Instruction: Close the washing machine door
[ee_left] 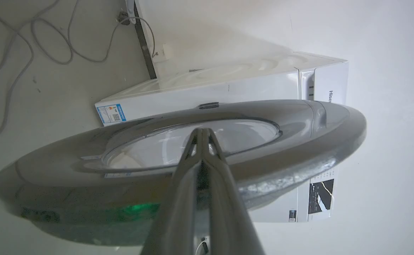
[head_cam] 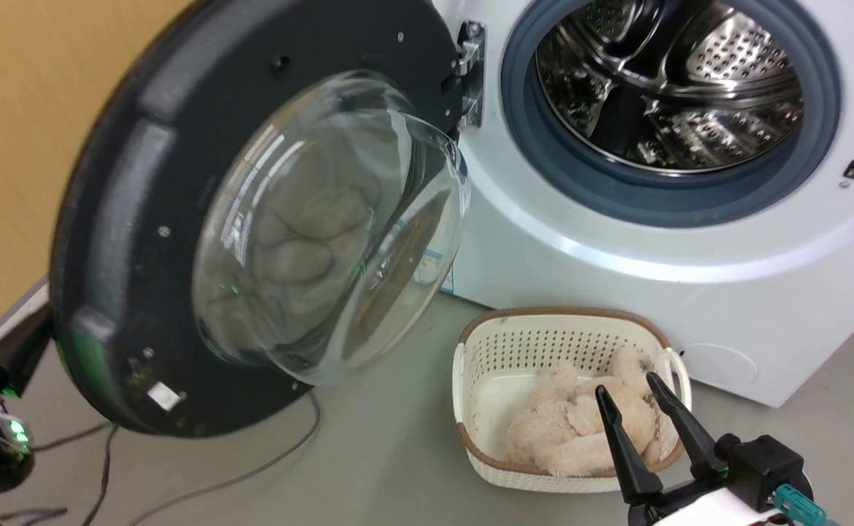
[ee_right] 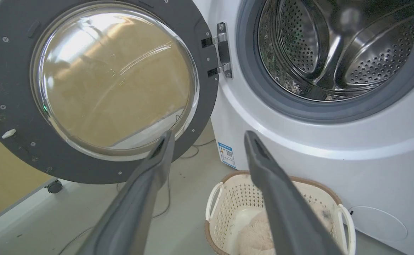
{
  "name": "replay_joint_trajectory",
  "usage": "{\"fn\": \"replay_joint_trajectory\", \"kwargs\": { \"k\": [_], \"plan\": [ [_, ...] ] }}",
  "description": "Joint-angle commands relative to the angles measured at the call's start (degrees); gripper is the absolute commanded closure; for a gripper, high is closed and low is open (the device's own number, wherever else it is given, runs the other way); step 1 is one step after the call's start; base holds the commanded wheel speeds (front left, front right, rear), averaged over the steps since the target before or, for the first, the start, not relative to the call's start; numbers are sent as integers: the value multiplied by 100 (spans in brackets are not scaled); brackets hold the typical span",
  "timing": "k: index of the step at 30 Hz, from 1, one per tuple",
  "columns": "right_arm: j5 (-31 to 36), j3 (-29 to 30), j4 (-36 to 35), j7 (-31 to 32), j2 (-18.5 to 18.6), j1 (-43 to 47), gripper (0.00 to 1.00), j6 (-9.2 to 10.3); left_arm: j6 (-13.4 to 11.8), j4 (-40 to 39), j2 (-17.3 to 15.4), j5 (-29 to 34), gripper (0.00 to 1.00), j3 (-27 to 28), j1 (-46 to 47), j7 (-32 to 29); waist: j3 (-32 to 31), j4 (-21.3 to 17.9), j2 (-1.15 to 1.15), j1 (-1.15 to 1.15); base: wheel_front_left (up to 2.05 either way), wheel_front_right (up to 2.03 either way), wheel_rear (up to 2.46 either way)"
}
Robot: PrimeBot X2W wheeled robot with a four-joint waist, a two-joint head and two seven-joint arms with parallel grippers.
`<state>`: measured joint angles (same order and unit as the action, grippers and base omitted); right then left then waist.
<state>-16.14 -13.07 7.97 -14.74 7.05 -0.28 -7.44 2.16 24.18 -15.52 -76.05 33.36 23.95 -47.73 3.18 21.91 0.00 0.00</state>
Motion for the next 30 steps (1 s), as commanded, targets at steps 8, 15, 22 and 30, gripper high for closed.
{"fn": "replay_joint_trajectory", "kwargs": {
  "k": [8,15,22,30],
  "plan": [
    [-47,186,24,-26,-102,106,0,-5,-103,-1014,447,-323,100,-387,-796,-973,-273,-166,0,0,0,0,0],
    [-36,331,-5,-26,-136,173,0,-5,-310,-1833,844,-440,100,-731,-1352,-1446,-340,-376,0,0,0,0,0],
    [-13,418,-30,-26,-154,192,0,-5,-556,-2653,1188,-611,100,-1315,-1935,-1642,-314,-775,0,0,0,0,0],
    [18,422,-48,-26,-133,116,0,-5,-735,-3112,1261,-1220,100,-2287,-2512,-1232,-141,-1532,0,0,0,0,0]
  ]
}}
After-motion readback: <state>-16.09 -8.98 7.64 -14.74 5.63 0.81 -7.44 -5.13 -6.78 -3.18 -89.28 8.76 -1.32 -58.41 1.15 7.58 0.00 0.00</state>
